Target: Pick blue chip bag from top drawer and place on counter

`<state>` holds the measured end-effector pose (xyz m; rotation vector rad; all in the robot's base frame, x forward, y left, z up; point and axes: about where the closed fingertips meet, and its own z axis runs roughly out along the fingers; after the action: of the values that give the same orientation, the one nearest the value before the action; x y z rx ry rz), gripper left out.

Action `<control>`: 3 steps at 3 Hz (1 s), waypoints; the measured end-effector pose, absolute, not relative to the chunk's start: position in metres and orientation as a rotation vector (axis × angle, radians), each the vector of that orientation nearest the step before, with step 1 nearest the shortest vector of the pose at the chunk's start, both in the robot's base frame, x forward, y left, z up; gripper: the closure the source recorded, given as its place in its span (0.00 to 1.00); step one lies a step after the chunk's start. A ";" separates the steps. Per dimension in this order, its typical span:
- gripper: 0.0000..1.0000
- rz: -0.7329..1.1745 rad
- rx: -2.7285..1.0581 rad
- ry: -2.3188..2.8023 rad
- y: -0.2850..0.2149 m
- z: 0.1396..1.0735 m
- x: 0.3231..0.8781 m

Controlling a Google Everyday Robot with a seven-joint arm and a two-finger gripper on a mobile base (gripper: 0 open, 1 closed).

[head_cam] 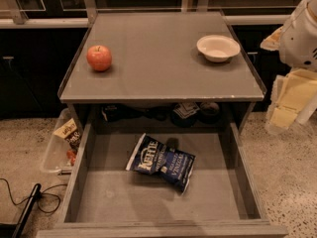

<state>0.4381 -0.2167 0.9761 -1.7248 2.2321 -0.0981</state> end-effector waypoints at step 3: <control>0.00 -0.023 -1.769 2.136 -0.191 0.889 0.434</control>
Offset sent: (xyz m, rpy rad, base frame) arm -0.0056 0.0232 -0.0839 0.0606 -0.0217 0.1024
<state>0.4335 -0.1912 0.8886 -1.7685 2.1364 -0.0231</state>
